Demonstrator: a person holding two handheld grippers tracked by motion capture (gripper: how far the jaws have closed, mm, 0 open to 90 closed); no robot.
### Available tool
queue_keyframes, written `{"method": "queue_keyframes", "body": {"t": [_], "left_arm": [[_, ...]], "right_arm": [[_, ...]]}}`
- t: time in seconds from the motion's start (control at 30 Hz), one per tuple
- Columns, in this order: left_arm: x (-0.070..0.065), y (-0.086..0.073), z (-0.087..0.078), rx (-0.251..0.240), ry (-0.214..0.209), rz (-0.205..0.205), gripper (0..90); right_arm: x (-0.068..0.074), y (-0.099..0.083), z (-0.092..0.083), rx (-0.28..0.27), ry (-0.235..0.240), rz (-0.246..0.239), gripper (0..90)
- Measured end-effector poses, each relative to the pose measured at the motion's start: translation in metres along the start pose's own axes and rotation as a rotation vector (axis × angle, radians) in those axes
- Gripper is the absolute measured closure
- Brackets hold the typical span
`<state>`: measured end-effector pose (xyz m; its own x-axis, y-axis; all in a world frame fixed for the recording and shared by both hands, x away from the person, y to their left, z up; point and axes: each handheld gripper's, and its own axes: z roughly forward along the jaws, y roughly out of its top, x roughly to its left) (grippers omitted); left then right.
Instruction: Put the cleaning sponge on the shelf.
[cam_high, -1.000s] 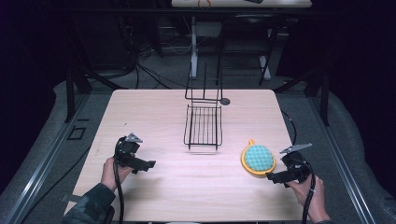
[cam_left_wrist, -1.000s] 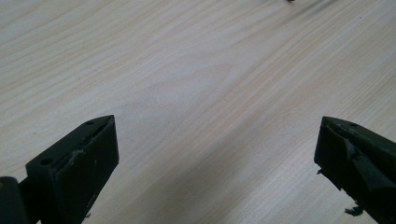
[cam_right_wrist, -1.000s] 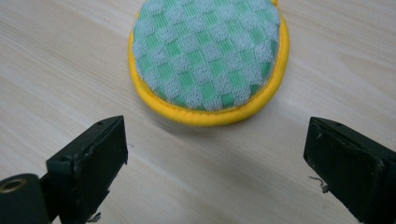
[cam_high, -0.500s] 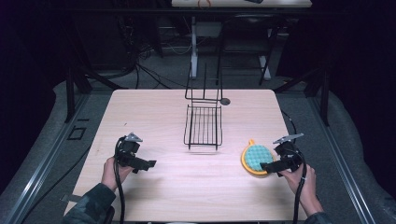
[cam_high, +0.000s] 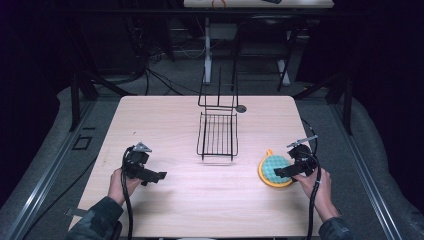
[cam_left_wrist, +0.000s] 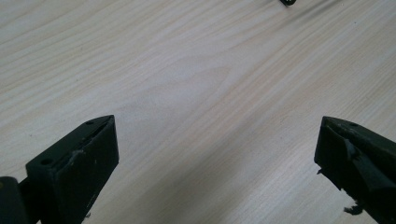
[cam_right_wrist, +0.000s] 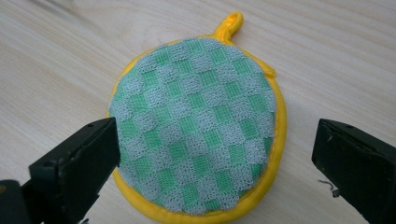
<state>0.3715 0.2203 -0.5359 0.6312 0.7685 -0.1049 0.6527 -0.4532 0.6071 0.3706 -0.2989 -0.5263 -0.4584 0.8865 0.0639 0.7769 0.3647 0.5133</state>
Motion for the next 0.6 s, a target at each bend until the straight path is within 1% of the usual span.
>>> {"method": "queue_keyframes", "body": {"t": [0.07, 0.17, 0.2, 0.23, 0.3, 0.33, 0.37, 0.4, 0.43, 0.47, 0.53, 0.6], "left_arm": [[-0.001, 0.0, 0.0, 0.001, 0.003, 0.006, 0.0], [-0.001, 0.0, 0.0, 0.001, 0.003, 0.005, 0.0], [0.0, 0.0, 0.0, 0.003, 0.004, 0.006, 0.0], [0.0, 0.0, 0.0, 0.005, 0.004, 0.006, 0.0], [-0.001, 0.0, 0.001, 0.006, 0.003, 0.007, 0.0], [0.0, 0.0, 0.0, 0.013, -0.004, 0.01, 0.0], [0.0, 0.0, 0.0, 0.01, 0.0, 0.011, 0.0], [0.0, 0.0, 0.0, 0.01, 0.0, 0.011, 0.0], [0.0, -0.001, -0.002, 0.007, -0.001, 0.011, 0.0], [0.0, -0.001, -0.002, 0.007, -0.001, 0.011, 0.0], [0.0, -0.001, -0.002, 0.005, -0.002, 0.008, 0.0], [-0.001, 0.0, -0.001, 0.012, -0.003, 0.013, 0.0]], "right_arm": [[-0.001, 0.001, 0.001, 0.01, 0.007, 0.013, 0.0], [-0.003, 0.0, 0.003, 0.01, 0.011, 0.018, 0.0], [-0.005, 0.0, 0.005, 0.023, 0.013, 0.03, 0.0], [-0.006, -0.001, 0.007, 0.025, 0.02, 0.039, 0.3], [-0.009, -0.002, 0.01, 0.036, 0.028, 0.052, 2.6], [-0.009, -0.003, 0.012, 0.047, 0.036, 0.063, 4.4], [-0.01, -0.003, 0.013, 0.053, 0.037, 0.067, 9.4], [-0.01, -0.003, 0.013, 0.053, 0.037, 0.067, 9.4], [-0.01, -0.005, 0.016, 0.064, 0.048, 0.068, 13.6], [-0.009, -0.006, 0.018, 0.067, 0.059, 0.077, 13.7], [-0.01, -0.007, 0.018, 0.07, 0.055, 0.083, 14.3], [-0.01, -0.008, 0.02, 0.075, 0.063, 0.115, 17.3]]}}
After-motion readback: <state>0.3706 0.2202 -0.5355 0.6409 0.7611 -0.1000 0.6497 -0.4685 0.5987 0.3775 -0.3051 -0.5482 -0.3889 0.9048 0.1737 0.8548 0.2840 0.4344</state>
